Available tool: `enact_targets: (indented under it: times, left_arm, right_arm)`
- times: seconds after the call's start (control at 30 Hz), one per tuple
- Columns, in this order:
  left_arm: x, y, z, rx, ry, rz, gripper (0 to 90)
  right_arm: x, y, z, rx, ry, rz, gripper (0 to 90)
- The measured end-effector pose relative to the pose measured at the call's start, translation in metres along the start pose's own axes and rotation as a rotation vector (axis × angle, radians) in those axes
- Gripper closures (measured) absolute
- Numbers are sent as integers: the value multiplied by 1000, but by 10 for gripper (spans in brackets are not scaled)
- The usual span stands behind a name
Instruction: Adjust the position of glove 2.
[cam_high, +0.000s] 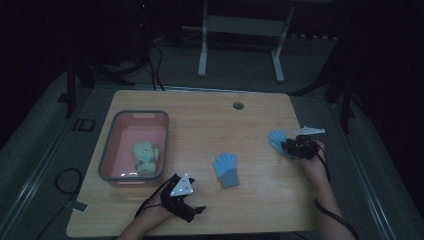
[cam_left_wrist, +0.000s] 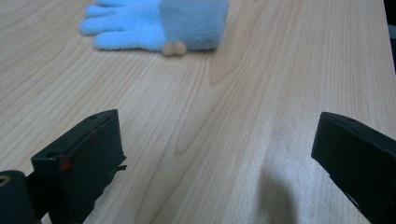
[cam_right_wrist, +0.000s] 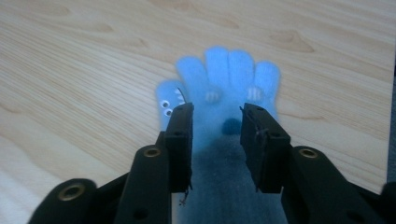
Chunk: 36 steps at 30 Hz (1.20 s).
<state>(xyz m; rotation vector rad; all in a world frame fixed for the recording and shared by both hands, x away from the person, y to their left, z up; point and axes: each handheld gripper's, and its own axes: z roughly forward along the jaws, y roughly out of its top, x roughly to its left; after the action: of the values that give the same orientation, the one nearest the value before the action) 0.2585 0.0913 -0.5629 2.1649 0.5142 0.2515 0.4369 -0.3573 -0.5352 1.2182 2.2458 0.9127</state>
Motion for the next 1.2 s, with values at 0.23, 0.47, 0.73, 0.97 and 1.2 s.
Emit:
enact_targets:
  times: [0.23,0.47,0.73,0.97,1.2]
  left_arm:
    - [0,-1,0,3,3,1,24]
    - [-1,-1,1,6,1,2,24]
    - [-1,-1,1,7,5,3,24]
    - [-1,0,-1,-1,7,3,24]
    - [-3,1,-1,-7,5,8,24]
  right_arm:
    - [-3,-5,11,26,25,-3,661]
    - [2,-8,11,6,23,30,828]
    - [24,2,-1,0,-99,147,872]
    - [60,20,-30,-24,-185,227,874]
    - [93,31,-49,-98,-176,210,874]
